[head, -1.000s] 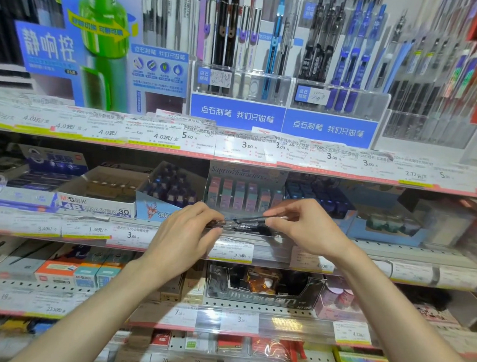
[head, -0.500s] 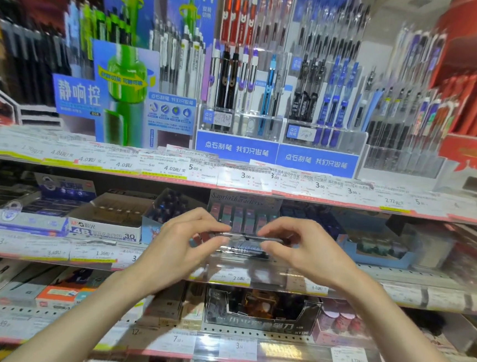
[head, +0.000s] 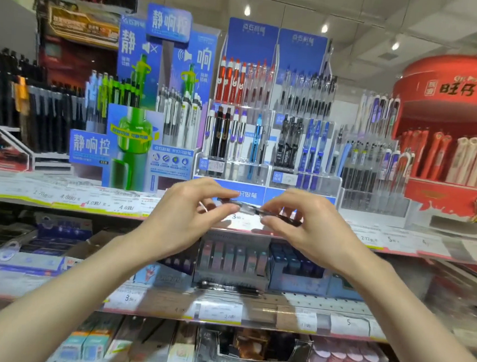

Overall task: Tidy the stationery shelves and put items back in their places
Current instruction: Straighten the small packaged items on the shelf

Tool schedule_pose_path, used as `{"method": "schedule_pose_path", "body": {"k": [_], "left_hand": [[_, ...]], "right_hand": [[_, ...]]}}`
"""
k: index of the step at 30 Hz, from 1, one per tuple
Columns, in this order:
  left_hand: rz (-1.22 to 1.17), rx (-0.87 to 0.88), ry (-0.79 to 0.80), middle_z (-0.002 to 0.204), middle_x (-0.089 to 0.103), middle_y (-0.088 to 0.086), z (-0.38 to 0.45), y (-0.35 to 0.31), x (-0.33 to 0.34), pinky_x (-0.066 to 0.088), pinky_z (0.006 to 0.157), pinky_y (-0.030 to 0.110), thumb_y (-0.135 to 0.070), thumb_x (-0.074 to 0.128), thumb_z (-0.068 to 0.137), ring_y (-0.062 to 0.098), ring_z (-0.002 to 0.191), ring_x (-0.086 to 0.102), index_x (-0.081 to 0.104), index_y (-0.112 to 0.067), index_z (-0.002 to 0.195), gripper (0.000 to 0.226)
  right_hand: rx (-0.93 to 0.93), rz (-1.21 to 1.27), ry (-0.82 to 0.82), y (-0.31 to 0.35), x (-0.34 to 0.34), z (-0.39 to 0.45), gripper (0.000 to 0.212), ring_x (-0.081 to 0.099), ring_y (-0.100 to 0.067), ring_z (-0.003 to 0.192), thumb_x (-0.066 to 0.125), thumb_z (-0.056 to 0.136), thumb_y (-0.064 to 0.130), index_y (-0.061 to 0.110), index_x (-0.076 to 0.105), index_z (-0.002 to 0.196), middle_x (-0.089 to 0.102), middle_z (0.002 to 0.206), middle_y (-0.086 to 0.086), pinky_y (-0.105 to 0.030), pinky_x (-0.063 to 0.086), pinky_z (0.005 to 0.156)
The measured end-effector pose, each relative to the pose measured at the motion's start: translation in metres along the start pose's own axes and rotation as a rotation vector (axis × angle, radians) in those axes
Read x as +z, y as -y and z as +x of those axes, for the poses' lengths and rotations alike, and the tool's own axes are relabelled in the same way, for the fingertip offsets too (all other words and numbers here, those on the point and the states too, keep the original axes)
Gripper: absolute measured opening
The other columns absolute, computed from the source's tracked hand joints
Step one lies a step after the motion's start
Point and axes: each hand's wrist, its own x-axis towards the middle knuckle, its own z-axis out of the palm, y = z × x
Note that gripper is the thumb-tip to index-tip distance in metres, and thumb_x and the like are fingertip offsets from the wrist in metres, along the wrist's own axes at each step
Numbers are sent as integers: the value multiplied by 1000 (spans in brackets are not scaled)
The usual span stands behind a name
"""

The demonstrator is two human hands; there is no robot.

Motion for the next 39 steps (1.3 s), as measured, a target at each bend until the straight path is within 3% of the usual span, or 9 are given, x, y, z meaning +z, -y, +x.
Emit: {"method": "schedule_pose_path", "body": {"k": [6, 11, 16, 20, 24, 31, 39], "left_hand": [[59, 37, -13, 94, 66, -13, 44, -5, 6, 47, 70, 21, -39, 70, 87, 5, 77, 62, 72, -25, 114, 31], [159, 115, -57, 104, 61, -13, 63, 1, 19, 53, 82, 28, -39, 65, 90, 3, 86, 61, 61, -23, 128, 42], [433, 196, -50, 113, 57, 0, 69, 19, 31, 45, 93, 39, -30, 64, 92, 17, 105, 50, 59, -16, 132, 43], [521, 185, -33, 115, 55, -2, 73, 25, 37, 42, 94, 40, -31, 62, 92, 18, 107, 47, 60, -20, 132, 41], [532, 186, -41, 114, 56, -4, 76, 27, 38, 41, 93, 41, -24, 64, 90, 18, 107, 47, 63, -21, 127, 37], [501, 156, -65, 116, 55, -6, 76, 29, 39, 35, 95, 35, -23, 62, 90, 17, 110, 45, 63, -24, 128, 37], [463, 145, -70, 117, 55, -6, 75, 32, 40, 35, 99, 40, -22, 63, 90, 16, 111, 44, 62, -25, 129, 39]], "right_hand": [[-100, -201, -83, -4, -12, 22, 19, 58, -13, 76, 68, 91, 33, 26, 70, 109, 63, 83, 11, -35, 50, 72], [9, -299, -101, -22, -23, 29, 15, 62, -12, 80, 65, 94, 28, 22, 70, 106, 68, 88, 9, -30, 51, 76], [181, -54, -338, -35, -33, 48, 21, 63, -7, 77, 66, 94, 32, 19, 71, 109, 68, 87, 9, -27, 52, 78], [227, 158, -457, -26, -30, 78, 24, 65, -1, 82, 66, 93, 32, 18, 71, 112, 71, 90, 10, -22, 55, 80], [259, 304, -547, -22, -27, 102, 26, 69, -10, 84, 66, 92, 32, 17, 71, 113, 73, 94, 5, -35, 58, 86], [368, 261, -481, -30, -14, 118, 23, 72, -13, 82, 67, 90, 32, 17, 74, 106, 76, 91, 4, -39, 58, 87], [422, 168, -345, -36, -9, 111, 20, 72, -13, 87, 75, 86, 30, 17, 76, 101, 77, 94, 3, -39, 59, 87]]}}
